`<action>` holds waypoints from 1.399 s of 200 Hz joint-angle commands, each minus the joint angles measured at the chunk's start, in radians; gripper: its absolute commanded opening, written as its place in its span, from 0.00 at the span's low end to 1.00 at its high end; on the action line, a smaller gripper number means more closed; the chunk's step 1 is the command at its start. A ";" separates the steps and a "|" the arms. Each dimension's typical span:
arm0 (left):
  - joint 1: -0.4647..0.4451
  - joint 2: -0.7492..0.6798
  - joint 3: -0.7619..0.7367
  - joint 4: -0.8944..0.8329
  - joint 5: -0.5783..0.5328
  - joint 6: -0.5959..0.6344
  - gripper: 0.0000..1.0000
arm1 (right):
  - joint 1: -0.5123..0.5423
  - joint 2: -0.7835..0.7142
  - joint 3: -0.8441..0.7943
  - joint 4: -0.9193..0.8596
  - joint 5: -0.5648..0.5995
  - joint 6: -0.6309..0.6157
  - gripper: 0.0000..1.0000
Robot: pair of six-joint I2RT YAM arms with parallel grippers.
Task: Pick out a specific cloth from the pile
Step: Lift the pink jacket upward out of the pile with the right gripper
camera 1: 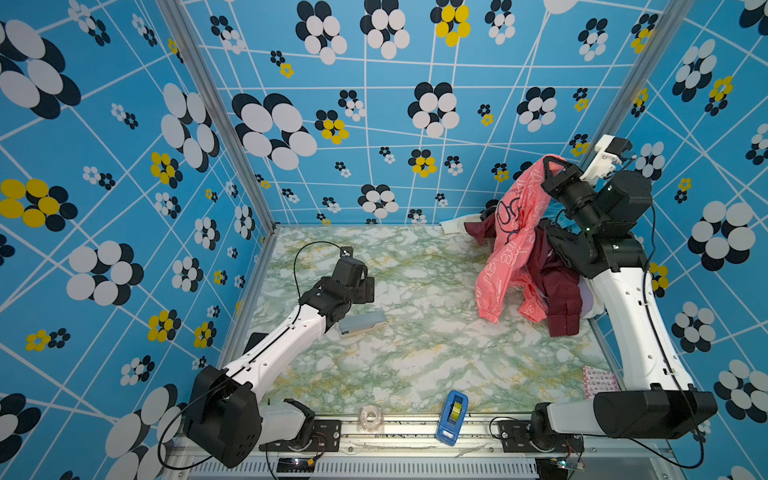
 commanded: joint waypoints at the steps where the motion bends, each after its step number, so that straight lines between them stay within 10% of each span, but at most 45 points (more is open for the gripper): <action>1: -0.008 -0.015 -0.006 0.002 -0.017 -0.012 0.99 | -0.004 -0.063 0.069 0.290 -0.022 0.012 0.00; 204: -0.008 -0.013 -0.017 0.018 -0.013 -0.022 0.99 | 0.004 -0.002 0.081 0.709 -0.085 0.224 0.00; 280: -0.014 -0.018 -0.015 0.020 -0.009 -0.026 0.99 | 0.213 0.061 0.032 0.630 -0.171 0.189 0.00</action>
